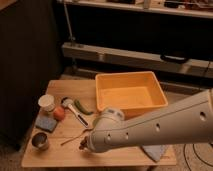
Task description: Place grapes in paper cup
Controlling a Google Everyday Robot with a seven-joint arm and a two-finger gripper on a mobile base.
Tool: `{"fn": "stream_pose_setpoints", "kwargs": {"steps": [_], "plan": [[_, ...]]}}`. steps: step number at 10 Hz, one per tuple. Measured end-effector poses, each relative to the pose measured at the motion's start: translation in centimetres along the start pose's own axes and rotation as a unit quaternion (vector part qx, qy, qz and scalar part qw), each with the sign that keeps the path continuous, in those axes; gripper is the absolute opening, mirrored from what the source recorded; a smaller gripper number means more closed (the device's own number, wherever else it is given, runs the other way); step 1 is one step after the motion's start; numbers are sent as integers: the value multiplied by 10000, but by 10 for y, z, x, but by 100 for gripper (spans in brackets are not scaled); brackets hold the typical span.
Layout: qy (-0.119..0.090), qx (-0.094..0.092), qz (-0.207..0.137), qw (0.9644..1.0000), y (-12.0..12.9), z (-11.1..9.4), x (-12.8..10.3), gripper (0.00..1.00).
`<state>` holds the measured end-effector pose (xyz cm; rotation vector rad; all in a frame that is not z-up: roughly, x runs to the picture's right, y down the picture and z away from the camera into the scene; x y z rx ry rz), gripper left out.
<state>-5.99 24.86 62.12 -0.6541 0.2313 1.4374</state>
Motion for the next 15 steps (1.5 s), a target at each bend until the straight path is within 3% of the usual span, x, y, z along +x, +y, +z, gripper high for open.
{"fn": "stream_pose_setpoints", "kwargs": {"steps": [2, 4, 7, 9, 11, 13, 15], "plan": [[-71, 30, -188, 9998, 15, -37, -13, 0], [210, 64, -383, 9990, 34, -53, -50, 0], [796, 334, -722, 9936, 67, -41, -139, 0], [1039, 624, -918, 9884, 93, -33, -185, 0], [1145, 787, -1049, 9847, 118, -43, -217, 0], [1311, 707, -1135, 9823, 149, -66, -260, 0], [1466, 338, -1114, 9823, 163, -73, -287, 0]]}}
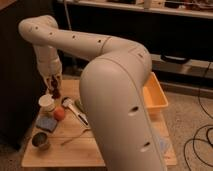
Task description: Place grapes in paper cup
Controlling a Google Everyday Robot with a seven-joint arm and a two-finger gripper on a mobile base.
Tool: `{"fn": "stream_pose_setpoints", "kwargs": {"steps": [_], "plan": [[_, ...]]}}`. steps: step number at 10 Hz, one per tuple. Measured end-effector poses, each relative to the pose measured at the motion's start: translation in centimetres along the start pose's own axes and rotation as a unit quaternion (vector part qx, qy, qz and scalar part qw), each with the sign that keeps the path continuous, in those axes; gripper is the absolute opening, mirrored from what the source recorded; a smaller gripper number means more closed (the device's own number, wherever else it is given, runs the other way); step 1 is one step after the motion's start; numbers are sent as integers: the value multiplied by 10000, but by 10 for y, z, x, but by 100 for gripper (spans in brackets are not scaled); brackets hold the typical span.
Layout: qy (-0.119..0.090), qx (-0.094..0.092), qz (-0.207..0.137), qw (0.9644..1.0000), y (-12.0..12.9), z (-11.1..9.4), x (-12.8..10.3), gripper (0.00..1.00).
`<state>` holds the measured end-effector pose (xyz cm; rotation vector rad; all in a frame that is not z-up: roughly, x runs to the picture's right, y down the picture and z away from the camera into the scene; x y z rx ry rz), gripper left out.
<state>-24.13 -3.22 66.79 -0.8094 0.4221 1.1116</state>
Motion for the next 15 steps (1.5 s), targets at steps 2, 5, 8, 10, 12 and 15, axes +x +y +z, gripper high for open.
{"fn": "stream_pose_setpoints", "kwargs": {"steps": [2, 5, 8, 10, 12, 15], "plan": [[107, -342, -17, 9994, 4, 2, -21, 0], [266, -745, -40, 9969, -6, 30, -30, 0], [231, -1472, -124, 9888, -14, 64, -32, 0], [145, -1903, -175, 9815, -20, 87, -34, 0], [9, -2265, -293, 9736, -18, 97, -34, 0], [-548, -1792, -108, 9822, -17, 72, -27, 0]]}}
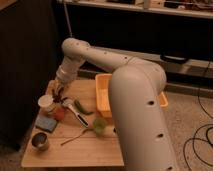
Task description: Place grapes in paper cup
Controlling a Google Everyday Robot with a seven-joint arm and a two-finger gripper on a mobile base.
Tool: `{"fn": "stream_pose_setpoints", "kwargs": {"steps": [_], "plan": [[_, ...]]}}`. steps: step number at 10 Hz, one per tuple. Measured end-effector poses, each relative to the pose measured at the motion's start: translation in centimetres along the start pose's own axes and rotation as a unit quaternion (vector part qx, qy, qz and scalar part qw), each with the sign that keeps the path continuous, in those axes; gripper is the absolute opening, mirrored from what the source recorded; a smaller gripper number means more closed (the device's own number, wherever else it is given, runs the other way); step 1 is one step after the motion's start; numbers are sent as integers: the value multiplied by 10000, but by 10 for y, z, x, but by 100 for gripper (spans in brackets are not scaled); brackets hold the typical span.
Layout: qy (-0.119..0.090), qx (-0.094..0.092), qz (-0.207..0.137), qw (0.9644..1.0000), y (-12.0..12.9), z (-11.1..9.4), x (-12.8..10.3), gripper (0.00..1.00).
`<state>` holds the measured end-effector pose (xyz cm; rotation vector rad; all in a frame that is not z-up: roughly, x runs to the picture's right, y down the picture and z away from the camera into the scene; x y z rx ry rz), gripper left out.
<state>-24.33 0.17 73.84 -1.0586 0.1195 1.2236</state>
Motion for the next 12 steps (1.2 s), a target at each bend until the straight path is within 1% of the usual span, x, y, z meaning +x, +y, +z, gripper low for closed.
{"fn": "stream_pose_setpoints", "kwargs": {"steps": [1, 2, 3, 5, 6, 7, 8, 9, 10, 11, 12], "plan": [[-186, 278, -5, 9994, 11, -10, 2, 0], [-374, 596, 54, 9975, 17, -21, 3, 0], [-486, 873, 121, 9949, 20, -28, 4, 0], [-478, 910, 139, 9946, 22, -24, 4, 0], [-445, 716, 173, 9963, 21, -19, 4, 0], [-440, 427, 181, 9980, 20, -19, 3, 0], [-454, 2, 200, 9988, 16, -21, 1, 0], [-476, -517, 206, 9973, 13, -23, 0, 0], [-479, -701, 206, 9962, 13, -24, 0, 0], [-469, -791, 211, 9955, 14, -25, -1, 0], [-419, -778, 184, 9959, 17, -21, -1, 0]]}}
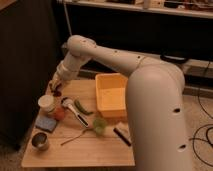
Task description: Place grapes in paper cup
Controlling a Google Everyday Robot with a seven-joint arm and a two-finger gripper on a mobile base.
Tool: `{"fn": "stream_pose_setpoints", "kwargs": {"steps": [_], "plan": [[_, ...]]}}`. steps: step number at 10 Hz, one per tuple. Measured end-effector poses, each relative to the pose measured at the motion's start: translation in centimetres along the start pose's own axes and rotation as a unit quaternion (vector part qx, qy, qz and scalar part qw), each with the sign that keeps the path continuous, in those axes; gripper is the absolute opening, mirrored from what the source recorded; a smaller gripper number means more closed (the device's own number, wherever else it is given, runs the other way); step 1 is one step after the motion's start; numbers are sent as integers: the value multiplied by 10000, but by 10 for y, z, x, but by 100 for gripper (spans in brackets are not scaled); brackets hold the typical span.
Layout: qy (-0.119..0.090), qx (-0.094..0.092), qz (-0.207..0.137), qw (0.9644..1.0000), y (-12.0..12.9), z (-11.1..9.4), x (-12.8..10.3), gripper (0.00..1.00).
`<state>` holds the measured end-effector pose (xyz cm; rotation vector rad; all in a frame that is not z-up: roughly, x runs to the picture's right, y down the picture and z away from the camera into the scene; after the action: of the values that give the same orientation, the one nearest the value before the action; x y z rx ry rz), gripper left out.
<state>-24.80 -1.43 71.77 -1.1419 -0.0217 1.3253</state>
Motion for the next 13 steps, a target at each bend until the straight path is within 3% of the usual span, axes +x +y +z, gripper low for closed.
{"fn": "stream_pose_setpoints", "kwargs": {"steps": [5, 13], "plan": [[217, 10, -49, 9998, 10, 24, 3, 0], [296, -4, -284, 9992, 45, 49, -5, 0]]}}
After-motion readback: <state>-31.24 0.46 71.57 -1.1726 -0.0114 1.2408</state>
